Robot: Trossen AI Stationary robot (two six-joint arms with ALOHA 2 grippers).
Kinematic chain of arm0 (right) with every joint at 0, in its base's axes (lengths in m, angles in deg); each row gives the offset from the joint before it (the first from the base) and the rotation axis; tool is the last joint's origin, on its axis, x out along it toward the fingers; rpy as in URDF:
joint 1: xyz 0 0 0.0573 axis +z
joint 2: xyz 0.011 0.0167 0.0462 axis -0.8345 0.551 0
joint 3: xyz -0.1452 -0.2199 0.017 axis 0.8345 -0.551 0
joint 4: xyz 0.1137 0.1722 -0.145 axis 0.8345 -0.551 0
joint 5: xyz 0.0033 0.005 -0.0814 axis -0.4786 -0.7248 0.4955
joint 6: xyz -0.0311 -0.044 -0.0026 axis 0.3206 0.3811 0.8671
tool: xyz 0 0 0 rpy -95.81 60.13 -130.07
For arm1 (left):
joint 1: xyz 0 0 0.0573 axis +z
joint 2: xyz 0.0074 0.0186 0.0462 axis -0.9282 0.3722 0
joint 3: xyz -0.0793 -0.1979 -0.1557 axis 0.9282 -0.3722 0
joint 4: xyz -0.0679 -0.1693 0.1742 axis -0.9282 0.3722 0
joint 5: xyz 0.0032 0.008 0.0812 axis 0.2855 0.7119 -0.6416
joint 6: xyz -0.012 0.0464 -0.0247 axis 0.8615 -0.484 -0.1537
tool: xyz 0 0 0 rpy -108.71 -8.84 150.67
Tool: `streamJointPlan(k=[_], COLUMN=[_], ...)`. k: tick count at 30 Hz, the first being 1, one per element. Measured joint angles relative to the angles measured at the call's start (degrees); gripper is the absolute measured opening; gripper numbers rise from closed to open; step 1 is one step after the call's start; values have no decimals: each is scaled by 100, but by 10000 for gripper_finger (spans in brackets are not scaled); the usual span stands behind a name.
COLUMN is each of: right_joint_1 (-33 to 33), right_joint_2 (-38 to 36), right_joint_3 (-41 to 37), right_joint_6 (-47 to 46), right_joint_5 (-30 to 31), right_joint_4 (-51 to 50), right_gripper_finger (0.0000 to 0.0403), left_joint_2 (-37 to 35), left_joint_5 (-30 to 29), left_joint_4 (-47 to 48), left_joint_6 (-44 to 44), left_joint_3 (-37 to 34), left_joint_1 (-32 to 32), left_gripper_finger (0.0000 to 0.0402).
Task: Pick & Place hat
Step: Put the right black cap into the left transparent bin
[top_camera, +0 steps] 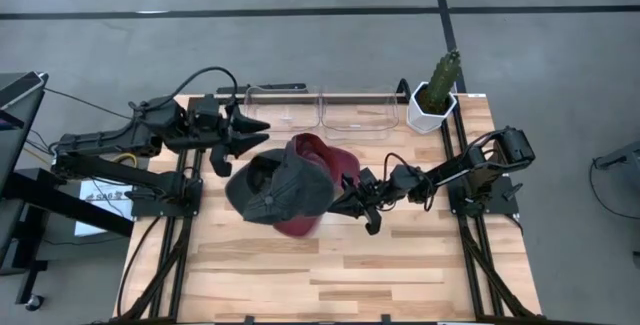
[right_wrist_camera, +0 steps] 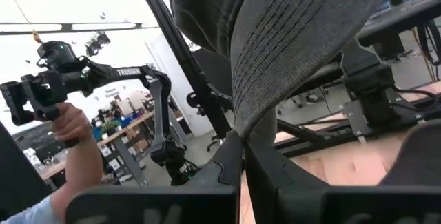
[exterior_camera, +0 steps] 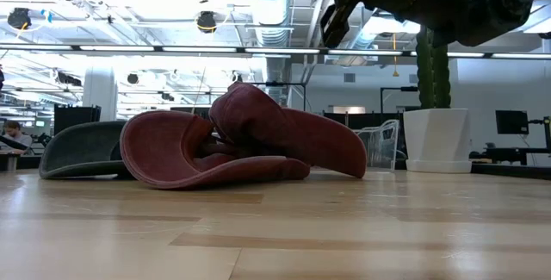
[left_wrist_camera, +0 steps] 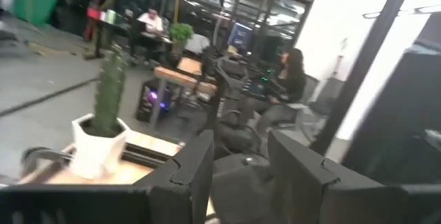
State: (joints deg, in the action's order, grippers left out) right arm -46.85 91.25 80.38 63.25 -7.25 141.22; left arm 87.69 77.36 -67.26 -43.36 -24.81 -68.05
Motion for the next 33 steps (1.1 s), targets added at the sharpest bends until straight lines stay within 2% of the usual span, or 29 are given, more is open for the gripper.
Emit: streamJointPlan(k=[6, 17, 21, 28, 33], right_joint_1=[0, 0, 0, 0, 0], right_joint_2=[2, 2, 2, 2, 2], right_joint_3=[-3, -3, -2, -1, -1], right_joint_6=[26, 127, 128, 169, 171], right_joint_5=[0, -4, -2, -2, 0], right_joint_4=[-245, -337, -372, -451, -451], right_gripper_finger=[0, 0, 0, 0, 0], left_joint_2=[-10, -18, -18, -18, -18], left_joint_5=[581, 982, 1101, 1889, 2008], left_joint_4=[227, 1316, 1322, 1322, 1432], left_joint_6=[387, 837, 976, 1169, 1169], left_joint_3=[0, 0, 0, 0, 0], left_joint_1=[-1, -3, -4, -102, -282], left_gripper_finger=[136, 136, 136, 136, 136])
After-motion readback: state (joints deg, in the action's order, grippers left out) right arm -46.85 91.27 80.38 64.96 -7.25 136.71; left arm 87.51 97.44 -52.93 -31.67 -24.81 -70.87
